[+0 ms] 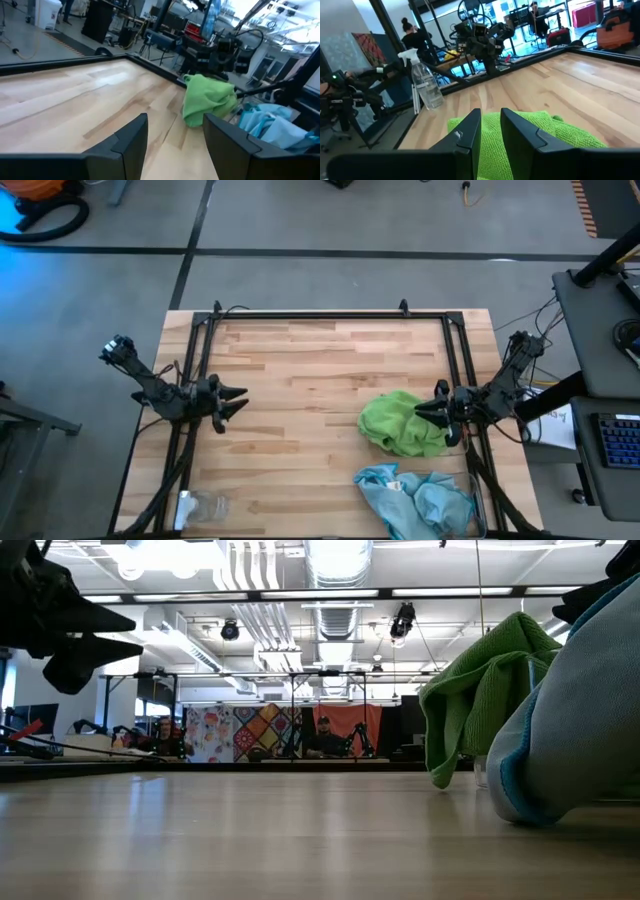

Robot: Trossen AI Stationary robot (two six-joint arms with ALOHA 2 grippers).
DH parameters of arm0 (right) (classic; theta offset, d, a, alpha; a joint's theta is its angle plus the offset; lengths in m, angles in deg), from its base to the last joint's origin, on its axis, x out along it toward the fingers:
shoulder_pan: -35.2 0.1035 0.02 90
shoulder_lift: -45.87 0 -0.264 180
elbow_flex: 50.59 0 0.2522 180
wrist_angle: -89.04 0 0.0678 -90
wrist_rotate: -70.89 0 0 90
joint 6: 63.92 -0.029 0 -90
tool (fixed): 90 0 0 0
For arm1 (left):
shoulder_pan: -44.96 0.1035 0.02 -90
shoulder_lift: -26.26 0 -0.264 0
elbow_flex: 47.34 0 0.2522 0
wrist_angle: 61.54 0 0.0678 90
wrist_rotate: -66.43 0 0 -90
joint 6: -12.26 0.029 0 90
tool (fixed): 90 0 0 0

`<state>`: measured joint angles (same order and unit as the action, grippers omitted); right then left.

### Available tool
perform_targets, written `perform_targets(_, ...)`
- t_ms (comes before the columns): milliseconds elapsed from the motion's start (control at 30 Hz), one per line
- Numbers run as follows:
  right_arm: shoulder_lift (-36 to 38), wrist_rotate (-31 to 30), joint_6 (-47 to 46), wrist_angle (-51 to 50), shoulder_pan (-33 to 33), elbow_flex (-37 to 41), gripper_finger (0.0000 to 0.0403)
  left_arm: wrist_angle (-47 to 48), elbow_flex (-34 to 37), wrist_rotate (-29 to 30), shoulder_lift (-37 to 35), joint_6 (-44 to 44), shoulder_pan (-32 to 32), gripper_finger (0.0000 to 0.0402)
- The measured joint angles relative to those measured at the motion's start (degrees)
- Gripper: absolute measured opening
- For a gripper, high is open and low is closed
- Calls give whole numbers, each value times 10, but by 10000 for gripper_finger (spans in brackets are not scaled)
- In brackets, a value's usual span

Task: Sort microfiber towel by color & place in baskets
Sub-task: Return to Home Position

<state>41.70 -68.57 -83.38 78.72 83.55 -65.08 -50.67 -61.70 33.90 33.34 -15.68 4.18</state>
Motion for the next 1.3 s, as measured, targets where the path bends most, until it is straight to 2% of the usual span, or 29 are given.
perform_targets(333, 41, 0, 0, 0, 0, 0, 68, 1, 0, 0, -35, 0, 27, 174)
perform_targets(533, 40, 0, 0, -1, 0, 1, 68, 1, 0, 0, -72, 0, 98, 174)
perform_targets(700, 40, 0, 0, -1, 0, 1, 68, 1, 0, 0, -71, 0, 167, 174)
perform_targets(967, 39, 0, 0, 0, 0, 1, 68, 1, 1, 0, -71, 0, 217, 174)
perform_targets(1133, 14, 2, 0, 0, -33, 1, 68, 1, 1, 0, -71, 0, 231, 174)
perform_targets(1300, -9, 2, 0, 0, -106, 1, 68, 1, 1, 0, -71, 0, 266, 174)
